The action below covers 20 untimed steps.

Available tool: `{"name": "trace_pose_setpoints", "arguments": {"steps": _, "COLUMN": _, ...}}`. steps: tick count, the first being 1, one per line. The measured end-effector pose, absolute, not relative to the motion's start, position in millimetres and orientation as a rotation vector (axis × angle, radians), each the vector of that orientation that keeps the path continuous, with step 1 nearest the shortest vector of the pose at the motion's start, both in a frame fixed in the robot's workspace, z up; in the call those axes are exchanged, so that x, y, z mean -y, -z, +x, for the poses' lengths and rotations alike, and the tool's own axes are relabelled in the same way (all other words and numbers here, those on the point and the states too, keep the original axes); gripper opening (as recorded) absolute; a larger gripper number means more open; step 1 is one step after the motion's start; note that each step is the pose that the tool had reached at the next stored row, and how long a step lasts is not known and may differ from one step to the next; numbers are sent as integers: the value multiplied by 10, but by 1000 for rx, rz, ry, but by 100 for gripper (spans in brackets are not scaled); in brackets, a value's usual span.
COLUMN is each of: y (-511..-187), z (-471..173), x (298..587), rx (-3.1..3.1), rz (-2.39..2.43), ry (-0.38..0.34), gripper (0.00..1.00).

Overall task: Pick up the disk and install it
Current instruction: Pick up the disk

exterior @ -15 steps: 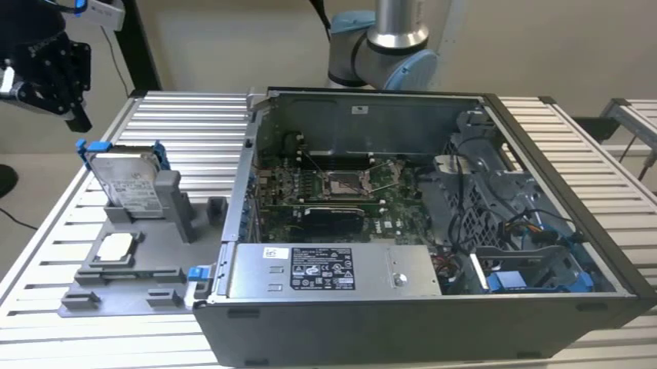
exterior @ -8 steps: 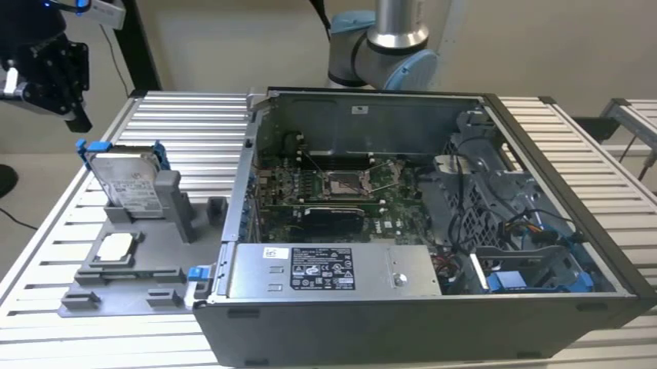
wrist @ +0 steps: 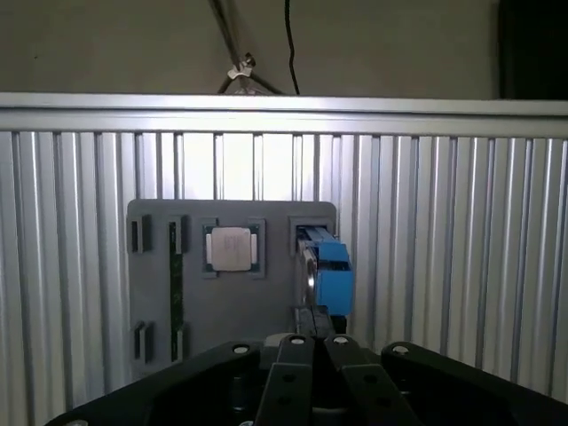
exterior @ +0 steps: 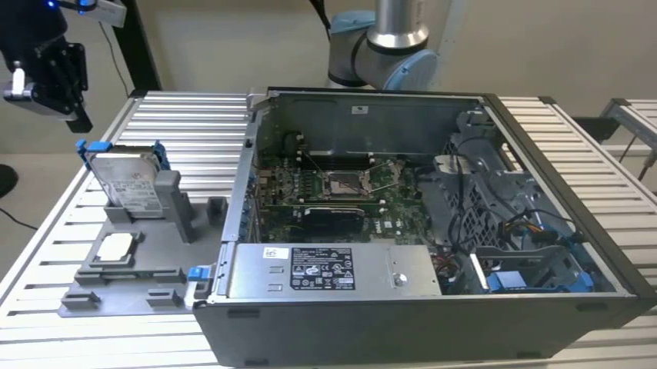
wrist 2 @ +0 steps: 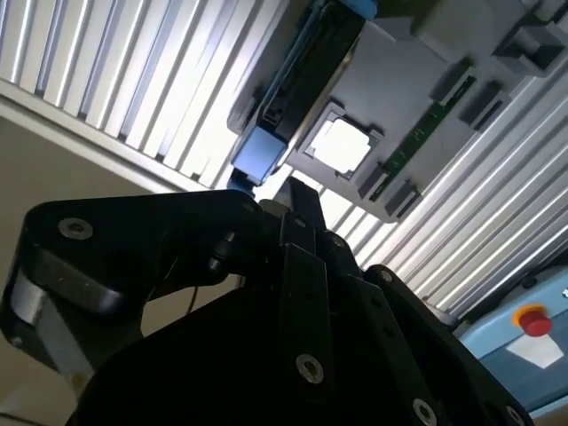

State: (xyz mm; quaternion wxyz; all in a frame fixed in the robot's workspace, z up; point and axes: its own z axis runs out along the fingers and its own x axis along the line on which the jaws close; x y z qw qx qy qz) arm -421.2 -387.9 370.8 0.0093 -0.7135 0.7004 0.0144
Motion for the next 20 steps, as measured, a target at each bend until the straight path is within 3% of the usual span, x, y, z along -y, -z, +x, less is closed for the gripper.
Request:
{"name": "trace_pose_setpoints", "arguments": {"steps": 11, "y": -3706, "z": -4212, "x": 3877, "rx": -2162, "rz": -2254, "ry": -45, "gripper": 0}}
{"name": "trace_pose_setpoints", "arguments": {"steps": 12, "y": -3706, "z": -4212, "x": 3877, "rx": -2162, "rz": -2254, "ry": -45, "gripper": 100}}
{"name": "trace_pose_setpoints", "arguments": {"steps": 20, "y": -3706, "z": -4212, "x": 3877, "rx": -2160, "rz": -2256, "ry": -45, "gripper": 100}}
